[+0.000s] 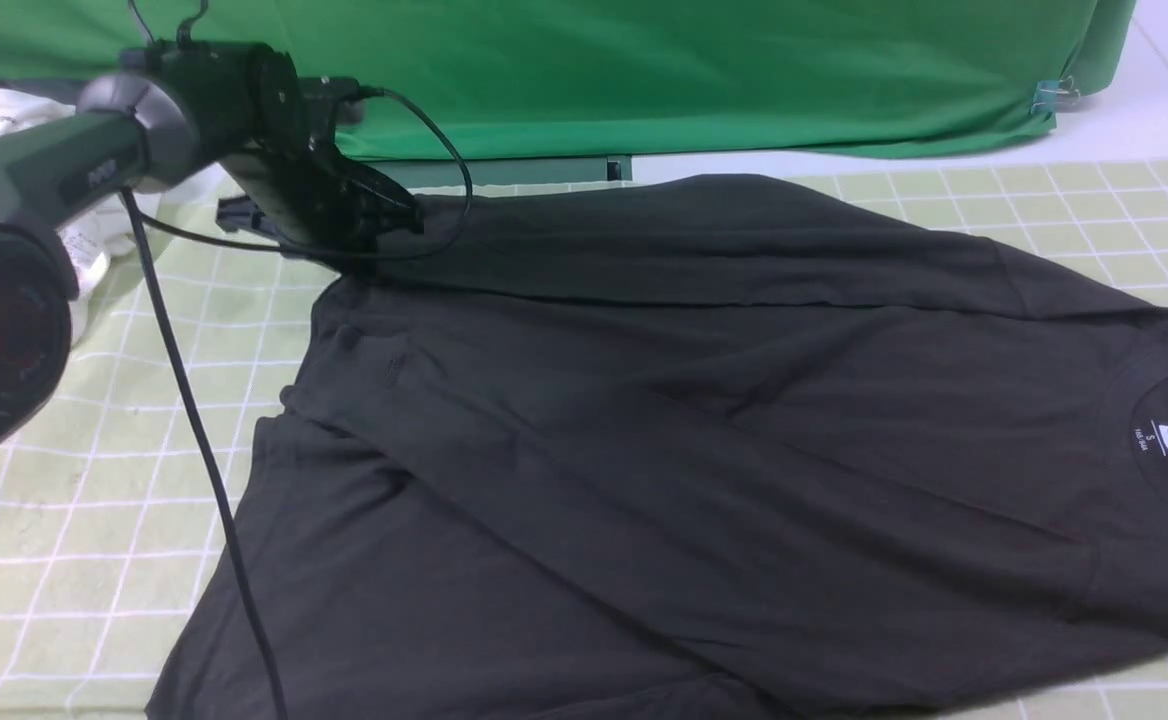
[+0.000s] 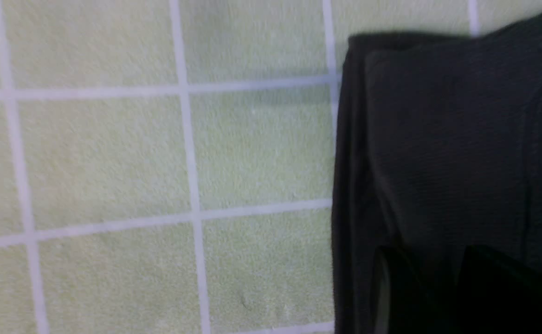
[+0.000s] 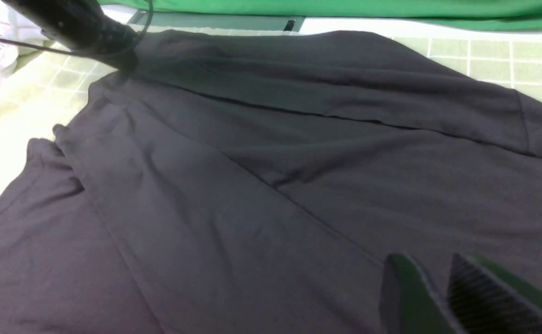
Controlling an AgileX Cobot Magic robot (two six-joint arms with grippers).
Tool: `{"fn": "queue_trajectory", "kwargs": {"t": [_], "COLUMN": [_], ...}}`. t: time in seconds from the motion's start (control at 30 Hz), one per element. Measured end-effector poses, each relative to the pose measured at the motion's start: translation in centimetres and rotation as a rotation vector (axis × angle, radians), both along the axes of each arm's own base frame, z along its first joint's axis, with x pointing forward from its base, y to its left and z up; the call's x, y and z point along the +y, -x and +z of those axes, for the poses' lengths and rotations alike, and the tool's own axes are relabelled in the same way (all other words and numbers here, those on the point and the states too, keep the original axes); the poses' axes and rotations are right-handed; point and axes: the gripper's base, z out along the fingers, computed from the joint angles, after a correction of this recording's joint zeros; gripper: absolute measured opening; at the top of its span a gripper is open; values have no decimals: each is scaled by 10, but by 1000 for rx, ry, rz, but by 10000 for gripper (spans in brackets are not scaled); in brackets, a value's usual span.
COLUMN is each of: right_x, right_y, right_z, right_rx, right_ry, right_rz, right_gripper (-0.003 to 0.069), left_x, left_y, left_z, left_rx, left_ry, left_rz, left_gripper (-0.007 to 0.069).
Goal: Fold a long-sleeved shirt over a green coffee tablecloth.
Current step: 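Grab the top left corner of the dark shirt with the left gripper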
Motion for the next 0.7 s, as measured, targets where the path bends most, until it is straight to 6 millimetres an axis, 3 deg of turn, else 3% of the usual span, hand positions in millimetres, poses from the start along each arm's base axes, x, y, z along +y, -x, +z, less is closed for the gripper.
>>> {"fn": "queue_trajectory", "kwargs": {"t": [0.13, 0.4, 0.7], "right_x": [0, 0, 0], "right_y": [0, 1, 2], "right_z": [0, -1, -3], "right_rx": [0, 14, 39], "right_ry": [0, 5, 15], "right_rz": [0, 2, 6], "right_gripper": [143, 143, 144], "left_x": [0, 0, 0], "left_y": [0, 1, 1], "left_z": [11, 10, -11], "left_rx": [-27, -19, 38], "left_ry": [0, -1, 3], "left_rz": [-1, -4, 4], "left_gripper": [234, 298, 300]}}
